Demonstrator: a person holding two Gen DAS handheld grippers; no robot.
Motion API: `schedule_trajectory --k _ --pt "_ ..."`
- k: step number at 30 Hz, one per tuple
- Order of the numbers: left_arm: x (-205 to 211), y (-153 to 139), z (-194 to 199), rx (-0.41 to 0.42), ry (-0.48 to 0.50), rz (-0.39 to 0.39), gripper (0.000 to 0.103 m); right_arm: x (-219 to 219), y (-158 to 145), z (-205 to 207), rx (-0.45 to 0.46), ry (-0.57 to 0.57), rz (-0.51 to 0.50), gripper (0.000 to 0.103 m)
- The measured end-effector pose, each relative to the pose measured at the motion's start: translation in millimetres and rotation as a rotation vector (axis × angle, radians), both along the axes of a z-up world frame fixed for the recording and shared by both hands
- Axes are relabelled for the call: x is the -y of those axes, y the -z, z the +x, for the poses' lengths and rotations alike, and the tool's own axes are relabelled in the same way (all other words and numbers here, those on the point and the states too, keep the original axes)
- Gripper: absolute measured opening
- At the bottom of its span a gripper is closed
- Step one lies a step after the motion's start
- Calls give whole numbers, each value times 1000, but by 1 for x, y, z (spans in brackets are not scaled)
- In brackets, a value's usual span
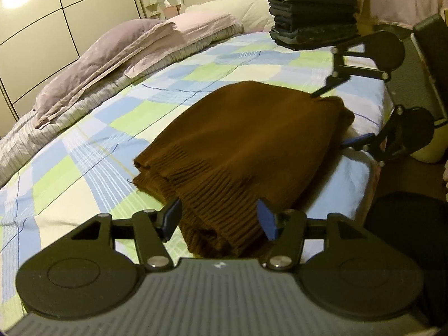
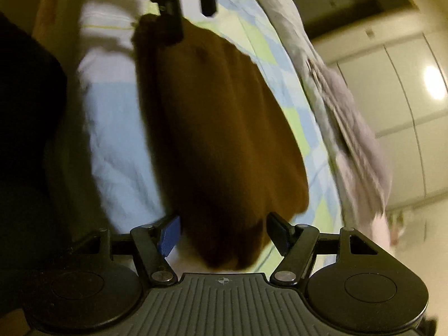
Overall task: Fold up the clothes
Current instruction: 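Grasp the folded vest with the right gripper while the left gripper grasps it too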
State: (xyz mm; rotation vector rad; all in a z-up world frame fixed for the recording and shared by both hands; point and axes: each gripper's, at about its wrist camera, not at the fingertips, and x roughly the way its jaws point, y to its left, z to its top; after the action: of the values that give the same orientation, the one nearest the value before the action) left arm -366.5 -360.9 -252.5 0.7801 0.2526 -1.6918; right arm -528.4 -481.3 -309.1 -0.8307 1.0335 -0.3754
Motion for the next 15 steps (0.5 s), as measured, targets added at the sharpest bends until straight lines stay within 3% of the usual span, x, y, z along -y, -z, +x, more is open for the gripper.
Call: schedule_trajectory --k 5,7,12,15 --pt "0 1 -1 15 3 2 56 9 0 8 1 -19 28 67" --pt "-1 1 -2 17 5 3 56 12 -1 6 9 -5 61 51" --pt "-1 1 -4 31 8 1 57 6 -7 6 35 18 80 33" --pt "-6 0 -10 98 35 -26 62 4 -15 7 56 37 101 31"
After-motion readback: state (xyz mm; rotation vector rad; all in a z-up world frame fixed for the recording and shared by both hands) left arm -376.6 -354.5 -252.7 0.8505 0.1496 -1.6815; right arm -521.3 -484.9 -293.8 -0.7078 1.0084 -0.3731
